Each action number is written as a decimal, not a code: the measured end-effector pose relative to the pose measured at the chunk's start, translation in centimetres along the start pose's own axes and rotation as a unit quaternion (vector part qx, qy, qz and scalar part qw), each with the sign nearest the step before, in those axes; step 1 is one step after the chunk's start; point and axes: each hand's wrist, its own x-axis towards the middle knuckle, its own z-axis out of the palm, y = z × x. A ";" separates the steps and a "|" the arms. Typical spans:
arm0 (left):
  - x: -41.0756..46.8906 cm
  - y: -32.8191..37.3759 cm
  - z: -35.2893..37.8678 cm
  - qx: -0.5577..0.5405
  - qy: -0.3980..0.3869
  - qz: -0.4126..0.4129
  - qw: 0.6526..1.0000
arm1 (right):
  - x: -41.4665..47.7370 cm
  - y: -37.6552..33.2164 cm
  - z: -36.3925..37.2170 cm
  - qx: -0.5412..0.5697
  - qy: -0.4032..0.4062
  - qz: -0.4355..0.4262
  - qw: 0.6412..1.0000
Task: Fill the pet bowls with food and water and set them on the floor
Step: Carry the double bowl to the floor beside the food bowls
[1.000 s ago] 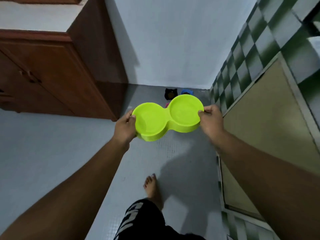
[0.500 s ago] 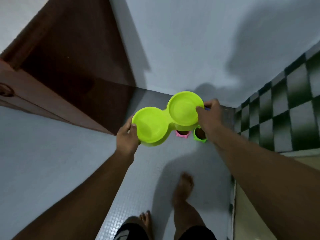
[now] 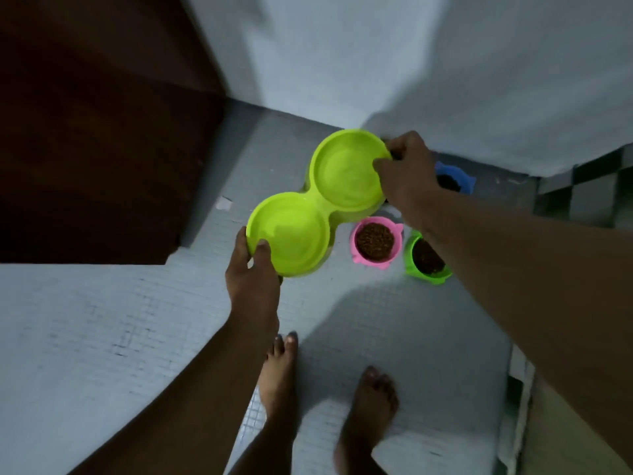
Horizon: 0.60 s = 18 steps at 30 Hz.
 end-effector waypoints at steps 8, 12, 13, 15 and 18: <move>10.2 -8.9 5.1 0.019 -0.012 -0.036 0.999 | 9.5 8.8 7.8 -0.022 -0.023 -0.025 0.999; 13.7 -12.4 7.2 0.028 -0.020 -0.037 0.999 | 13.5 12.2 10.9 -0.006 -0.031 -0.029 0.999; 13.9 -12.6 7.5 0.022 -0.020 -0.037 0.999 | 13.8 12.2 11.0 0.001 -0.035 -0.027 0.999; 15.4 -14.3 8.7 0.022 -0.016 -0.038 0.999 | 15.7 14.0 12.6 0.014 -0.039 -0.022 0.999; 16.2 -15.7 10.2 0.029 -0.012 -0.048 0.998 | 17.6 15.2 13.9 0.017 -0.062 -0.025 0.998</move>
